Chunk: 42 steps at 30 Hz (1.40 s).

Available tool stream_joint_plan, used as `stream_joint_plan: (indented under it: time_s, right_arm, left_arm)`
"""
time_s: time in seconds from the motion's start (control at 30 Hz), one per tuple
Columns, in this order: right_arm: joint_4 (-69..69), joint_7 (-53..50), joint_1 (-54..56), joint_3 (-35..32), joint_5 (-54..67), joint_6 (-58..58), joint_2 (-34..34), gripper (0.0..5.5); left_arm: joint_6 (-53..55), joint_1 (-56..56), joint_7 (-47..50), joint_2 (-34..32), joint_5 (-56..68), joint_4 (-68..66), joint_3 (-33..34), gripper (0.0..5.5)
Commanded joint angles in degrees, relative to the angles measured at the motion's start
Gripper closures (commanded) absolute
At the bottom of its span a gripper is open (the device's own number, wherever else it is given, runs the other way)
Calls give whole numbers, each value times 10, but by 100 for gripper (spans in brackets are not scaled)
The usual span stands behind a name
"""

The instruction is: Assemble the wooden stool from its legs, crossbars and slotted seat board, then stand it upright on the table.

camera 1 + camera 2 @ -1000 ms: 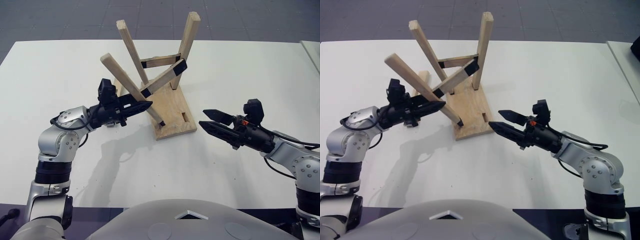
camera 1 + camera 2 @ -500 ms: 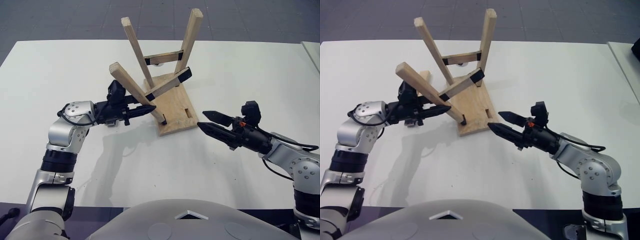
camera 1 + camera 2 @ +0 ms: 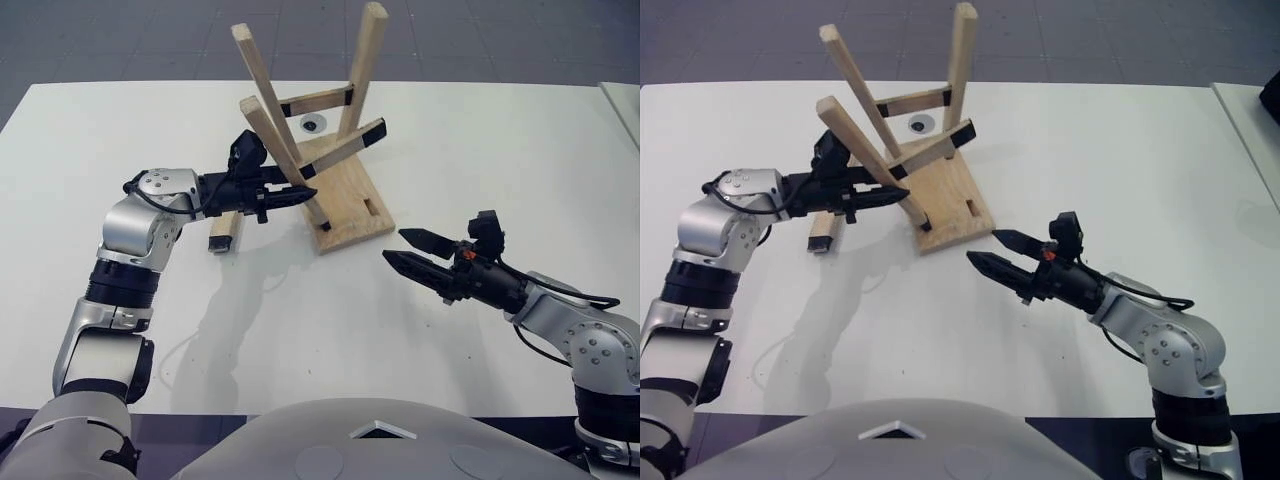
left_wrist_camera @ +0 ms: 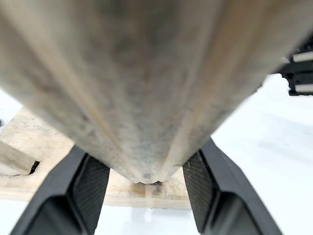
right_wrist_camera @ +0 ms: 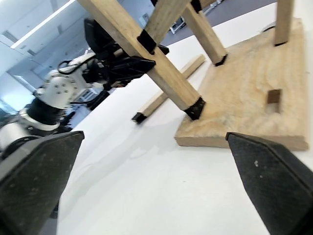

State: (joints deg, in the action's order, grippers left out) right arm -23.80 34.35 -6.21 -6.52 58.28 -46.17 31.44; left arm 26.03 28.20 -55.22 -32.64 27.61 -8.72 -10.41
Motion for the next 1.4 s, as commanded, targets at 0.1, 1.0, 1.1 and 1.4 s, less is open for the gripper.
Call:
stream_joint_plan:
  time_s: [0.1, 1.0, 1.1, 1.4]
  right_arm:
    - [95, -49, 126, 37, -114, 60, -50, 10]
    - [419, 85, 381, 391, -704, 221, 24, 10]
    - [415, 88, 362, 395, -715, 232, 31, 10]
    - [320, 63, 276, 313, -662, 200, 32, 10]
  left_arm:
    - [6, -36, 21, -7, -65, -39, -22, 346]
    - [-57, -18, 21, -24, -132, -50, -63, 346]
    - [-71, -18, 16, -30, -159, -69, -86, 346]
    - [-73, -36, -21, -24, -185, -167, -156, 346]
